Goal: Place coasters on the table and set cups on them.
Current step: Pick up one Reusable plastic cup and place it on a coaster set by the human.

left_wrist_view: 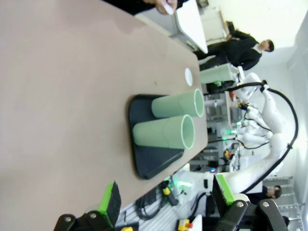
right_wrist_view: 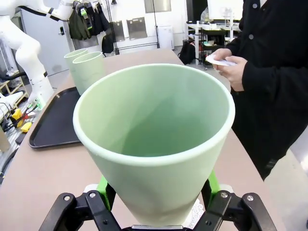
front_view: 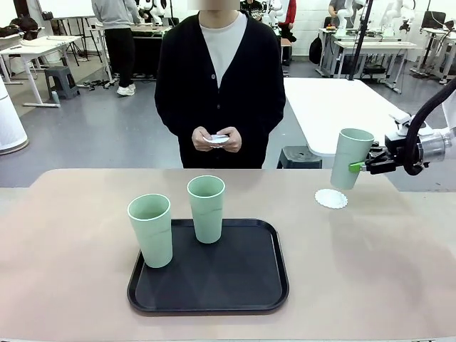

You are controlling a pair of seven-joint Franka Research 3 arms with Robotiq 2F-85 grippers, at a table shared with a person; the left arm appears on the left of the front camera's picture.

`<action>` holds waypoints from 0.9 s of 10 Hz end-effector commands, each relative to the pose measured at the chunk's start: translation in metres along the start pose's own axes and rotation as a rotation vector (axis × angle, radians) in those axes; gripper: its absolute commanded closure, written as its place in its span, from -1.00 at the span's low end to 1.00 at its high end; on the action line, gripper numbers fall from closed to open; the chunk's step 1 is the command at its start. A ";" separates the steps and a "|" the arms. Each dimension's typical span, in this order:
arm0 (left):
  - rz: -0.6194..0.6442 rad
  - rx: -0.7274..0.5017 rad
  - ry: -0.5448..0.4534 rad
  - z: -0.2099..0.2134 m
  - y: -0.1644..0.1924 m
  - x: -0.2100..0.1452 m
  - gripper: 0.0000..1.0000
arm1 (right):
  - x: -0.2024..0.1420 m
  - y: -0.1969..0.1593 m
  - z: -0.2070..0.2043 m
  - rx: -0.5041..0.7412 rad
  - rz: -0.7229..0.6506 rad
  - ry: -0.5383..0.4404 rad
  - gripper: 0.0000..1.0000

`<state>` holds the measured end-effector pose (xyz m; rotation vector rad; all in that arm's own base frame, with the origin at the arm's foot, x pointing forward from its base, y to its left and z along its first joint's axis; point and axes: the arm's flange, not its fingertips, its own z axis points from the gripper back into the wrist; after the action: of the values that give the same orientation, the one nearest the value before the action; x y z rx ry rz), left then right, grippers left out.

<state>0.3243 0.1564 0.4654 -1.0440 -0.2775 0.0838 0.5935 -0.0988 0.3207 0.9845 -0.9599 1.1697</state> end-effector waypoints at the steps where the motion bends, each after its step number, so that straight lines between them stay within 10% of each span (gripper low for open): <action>1: -0.005 -0.011 -0.005 0.001 -0.001 0.000 -1.00 | -0.003 -0.005 -0.008 0.006 0.018 0.017 -0.69; 9: -0.005 -0.011 -0.005 0.001 -0.001 0.000 -1.00 | -0.026 -0.003 -0.029 0.031 0.008 0.074 -0.69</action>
<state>0.3243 0.1564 0.4654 -1.0440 -0.2775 0.0838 0.5962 -0.0829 0.2923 0.9792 -0.9011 1.1934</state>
